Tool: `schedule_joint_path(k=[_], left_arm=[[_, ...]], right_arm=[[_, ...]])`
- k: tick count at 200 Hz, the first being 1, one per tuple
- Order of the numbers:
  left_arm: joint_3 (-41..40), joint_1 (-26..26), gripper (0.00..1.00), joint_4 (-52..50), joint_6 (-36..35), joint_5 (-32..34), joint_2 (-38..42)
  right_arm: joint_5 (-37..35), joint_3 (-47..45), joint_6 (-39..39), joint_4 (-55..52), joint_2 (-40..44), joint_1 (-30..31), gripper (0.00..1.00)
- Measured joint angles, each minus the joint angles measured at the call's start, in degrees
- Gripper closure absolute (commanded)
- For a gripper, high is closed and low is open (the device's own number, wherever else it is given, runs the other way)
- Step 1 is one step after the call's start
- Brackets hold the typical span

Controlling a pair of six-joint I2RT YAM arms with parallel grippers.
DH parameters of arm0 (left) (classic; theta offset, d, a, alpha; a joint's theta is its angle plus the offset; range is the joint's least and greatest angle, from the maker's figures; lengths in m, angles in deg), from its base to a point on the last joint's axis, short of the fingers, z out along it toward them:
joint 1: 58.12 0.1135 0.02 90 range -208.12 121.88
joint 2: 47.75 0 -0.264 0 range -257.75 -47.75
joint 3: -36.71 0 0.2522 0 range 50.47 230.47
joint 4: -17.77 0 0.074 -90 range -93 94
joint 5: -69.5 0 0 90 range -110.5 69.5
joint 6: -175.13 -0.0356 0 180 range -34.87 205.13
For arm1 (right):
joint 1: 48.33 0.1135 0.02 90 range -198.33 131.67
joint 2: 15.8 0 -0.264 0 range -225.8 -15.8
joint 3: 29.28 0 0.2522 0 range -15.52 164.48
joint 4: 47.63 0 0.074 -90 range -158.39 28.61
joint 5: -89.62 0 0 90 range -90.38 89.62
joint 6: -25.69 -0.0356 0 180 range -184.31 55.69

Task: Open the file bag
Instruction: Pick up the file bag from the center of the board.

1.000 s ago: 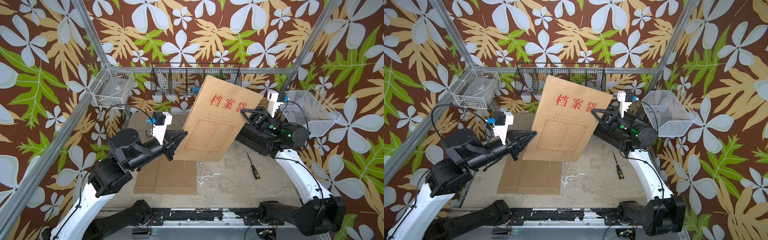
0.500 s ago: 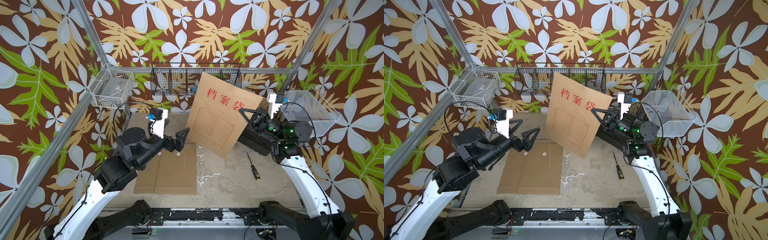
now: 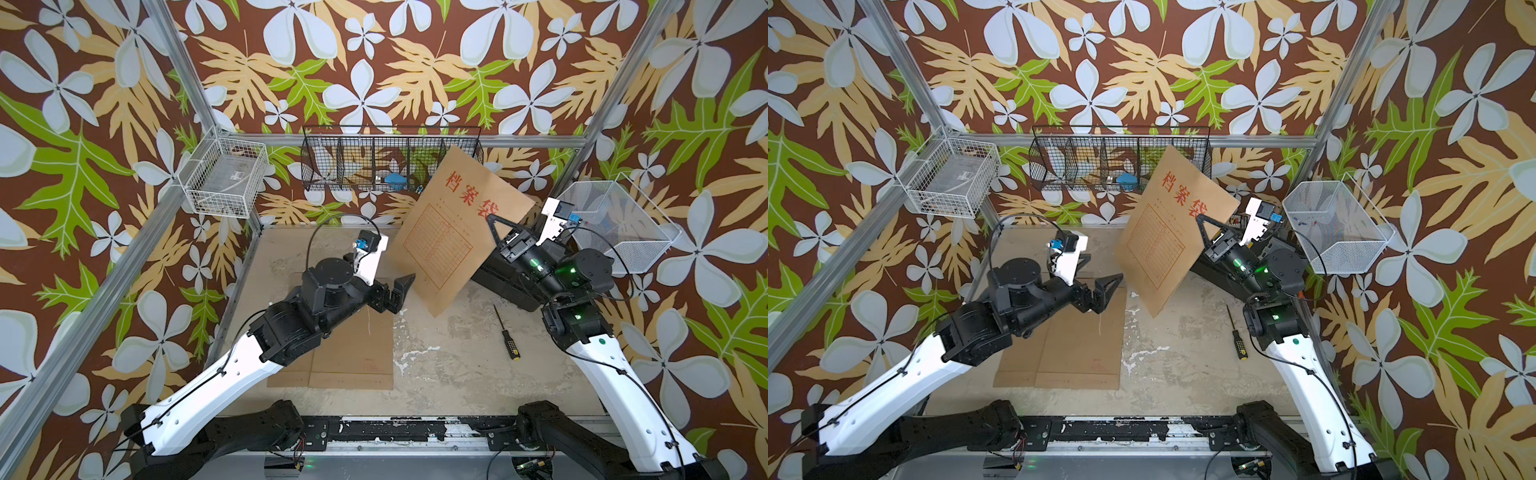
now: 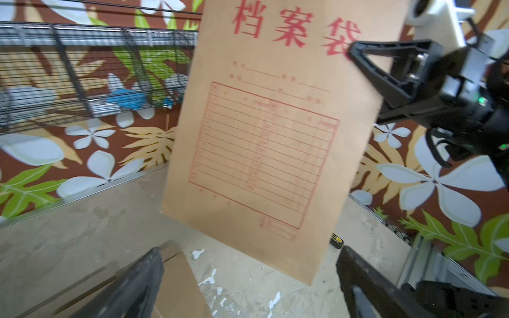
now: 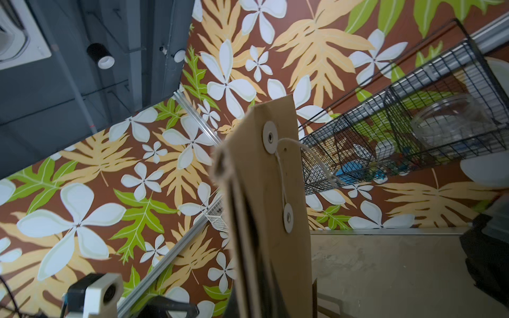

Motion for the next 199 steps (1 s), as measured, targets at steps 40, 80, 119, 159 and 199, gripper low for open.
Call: schedule_joint_path(k=[40, 80, 119, 159, 199], left_arm=[[-1.2, -6.9, 0.0, 4.4, 0.2, 3.3, -3.8], [-0.4, -11.7, 0.0, 7.5, -3.0, 7.1, -10.4], [1.9, -14.3, 0.08, 8.2, -7.0, 11.9, -16.5], [4.7, -14.5, 0.26, 7.8, -9.1, 20.2, -21.7], [6.9, -14.5, 0.51, 5.8, -11.2, 26.8, -25.4]], right_arm=[[-14.1, 2.8, -8.5, -11.3, -1.1, 3.8, 1.0], [-20.3, 3.5, -14.6, -18.6, -2.7, 8.5, 1.0], [-23.8, 4.0, -17.2, -21.9, -3.2, 11.4, 1.0], [-25.0, 4.0, -18.3, -22.6, -3.2, 12.1, 1.0], [-25.5, 4.0, -18.4, -23.5, -3.0, 12.3, 1.0]])
